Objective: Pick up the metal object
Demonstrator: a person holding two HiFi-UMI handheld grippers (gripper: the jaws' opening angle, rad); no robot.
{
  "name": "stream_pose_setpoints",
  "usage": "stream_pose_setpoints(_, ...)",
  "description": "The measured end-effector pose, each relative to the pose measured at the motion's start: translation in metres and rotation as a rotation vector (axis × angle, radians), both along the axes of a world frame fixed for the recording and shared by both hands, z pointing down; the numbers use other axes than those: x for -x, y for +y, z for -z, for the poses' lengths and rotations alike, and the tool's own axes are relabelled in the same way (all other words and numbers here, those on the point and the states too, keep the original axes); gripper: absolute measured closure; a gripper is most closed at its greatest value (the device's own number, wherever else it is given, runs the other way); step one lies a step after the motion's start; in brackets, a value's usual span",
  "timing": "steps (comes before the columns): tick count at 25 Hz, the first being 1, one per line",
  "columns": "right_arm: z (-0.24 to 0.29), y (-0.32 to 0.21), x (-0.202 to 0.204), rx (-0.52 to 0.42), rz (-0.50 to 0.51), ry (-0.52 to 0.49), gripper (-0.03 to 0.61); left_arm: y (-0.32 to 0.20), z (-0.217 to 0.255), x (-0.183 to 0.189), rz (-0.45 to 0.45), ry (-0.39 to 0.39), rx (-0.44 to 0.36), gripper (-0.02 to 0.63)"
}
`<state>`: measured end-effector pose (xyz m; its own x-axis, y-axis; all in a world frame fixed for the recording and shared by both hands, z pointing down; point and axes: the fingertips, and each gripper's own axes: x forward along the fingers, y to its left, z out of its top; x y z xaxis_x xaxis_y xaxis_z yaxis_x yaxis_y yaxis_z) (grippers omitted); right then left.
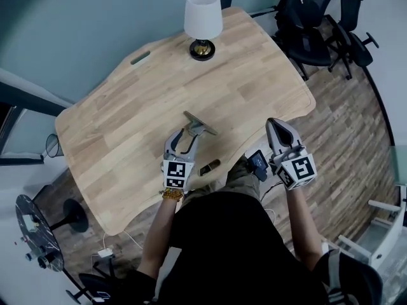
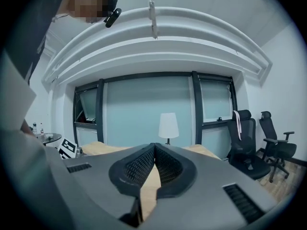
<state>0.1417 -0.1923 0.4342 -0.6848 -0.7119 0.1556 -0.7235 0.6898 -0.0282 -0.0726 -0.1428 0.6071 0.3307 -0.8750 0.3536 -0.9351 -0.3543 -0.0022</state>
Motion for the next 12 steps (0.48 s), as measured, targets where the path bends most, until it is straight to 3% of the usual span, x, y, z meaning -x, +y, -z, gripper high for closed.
stream_pose_setpoints(3,-0.002,-0.001,-0.005,0.012,-0.009,-0.011,0.578,-0.002,-0.036,-0.003,-0.003,0.020,0.084,0.368)
stream_pose_setpoints(12,-0.009,-0.009,-0.013,0.018,-0.007,0.026,0.577,-0.002,-0.111,-0.004,-0.014,-0.041,0.273,0.298)
